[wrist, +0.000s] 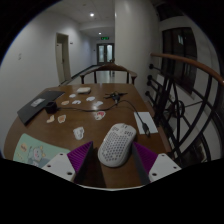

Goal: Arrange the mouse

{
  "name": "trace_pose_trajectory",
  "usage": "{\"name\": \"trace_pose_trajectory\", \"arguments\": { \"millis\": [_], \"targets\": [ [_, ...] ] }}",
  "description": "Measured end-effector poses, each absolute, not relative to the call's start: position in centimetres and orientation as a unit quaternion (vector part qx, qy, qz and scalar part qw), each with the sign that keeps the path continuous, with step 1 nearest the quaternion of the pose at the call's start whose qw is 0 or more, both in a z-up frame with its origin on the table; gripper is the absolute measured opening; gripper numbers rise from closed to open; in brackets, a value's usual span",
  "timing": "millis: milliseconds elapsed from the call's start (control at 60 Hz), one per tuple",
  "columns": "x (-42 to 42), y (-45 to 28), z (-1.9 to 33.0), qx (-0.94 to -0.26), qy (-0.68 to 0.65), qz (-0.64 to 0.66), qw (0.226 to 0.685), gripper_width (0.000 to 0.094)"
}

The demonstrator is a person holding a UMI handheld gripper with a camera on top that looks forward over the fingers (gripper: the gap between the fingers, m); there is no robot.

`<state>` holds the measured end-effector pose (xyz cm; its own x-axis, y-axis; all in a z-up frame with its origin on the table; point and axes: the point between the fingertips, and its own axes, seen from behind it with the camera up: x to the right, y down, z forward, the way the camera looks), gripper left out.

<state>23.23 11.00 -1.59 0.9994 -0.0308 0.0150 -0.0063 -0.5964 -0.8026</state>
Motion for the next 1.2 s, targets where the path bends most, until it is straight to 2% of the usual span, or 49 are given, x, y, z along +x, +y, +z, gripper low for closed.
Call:
{"name": "trace_pose_trajectory", "arguments": {
  "millis": [83, 133, 150, 200, 250, 333, 383, 450, 600, 683, 783, 883, 1033, 1100, 1150, 1200],
  "targets": [
    [23.5, 13.3, -1.7, -0.895, 0.025, -0.015, 0.446, 0.0782],
    [23.9, 14.1, -1.7, -0.893, 0.037, -0.023, 0.448, 0.0751],
    [24.0, 14.3, -1.7, -0.892, 0.039, -0.026, 0.449, 0.072],
    [24.1, 14.8, -1.8, -0.892, 0.042, -0.025, 0.449, 0.0534],
    [24.1, 14.8, -1.8, -0.892, 0.061, -0.009, 0.448, 0.0444],
    [24.2, 14.4, -1.5, -0.891, 0.053, -0.008, 0.451, 0.0364],
    [24.6, 13.4, -1.0, -0.889, 0.06, -0.014, 0.453, 0.035],
    [24.8, 11.5, 1.8, -0.876, 0.075, -0.027, 0.476, 0.0344],
    [19.1, 6.4, 13.1, -0.83, 0.076, -0.018, 0.552, 0.0347],
    [13.9, 4.1, 15.5, -0.823, 0.06, -0.007, 0.565, 0.0368],
    [7.7, 2.3, 12.5, -0.834, 0.032, -0.002, 0.551, 0.0373],
    [2.2, 0.4, 5.9, -0.861, -0.005, 0.0, 0.508, 0.0375],
    [0.3, 0.7, 0.3, -0.884, -0.018, -0.014, 0.467, 0.0373],
    [-0.2, 0.5, -1.4, -0.896, -0.012, -0.004, 0.444, 0.0373],
    [0.0, 0.5, -1.2, -0.894, -0.01, -0.007, 0.448, 0.0376],
    [0.0, 0.6, -1.4, -0.896, -0.007, 0.001, 0.444, 0.0458]
  ]
}}
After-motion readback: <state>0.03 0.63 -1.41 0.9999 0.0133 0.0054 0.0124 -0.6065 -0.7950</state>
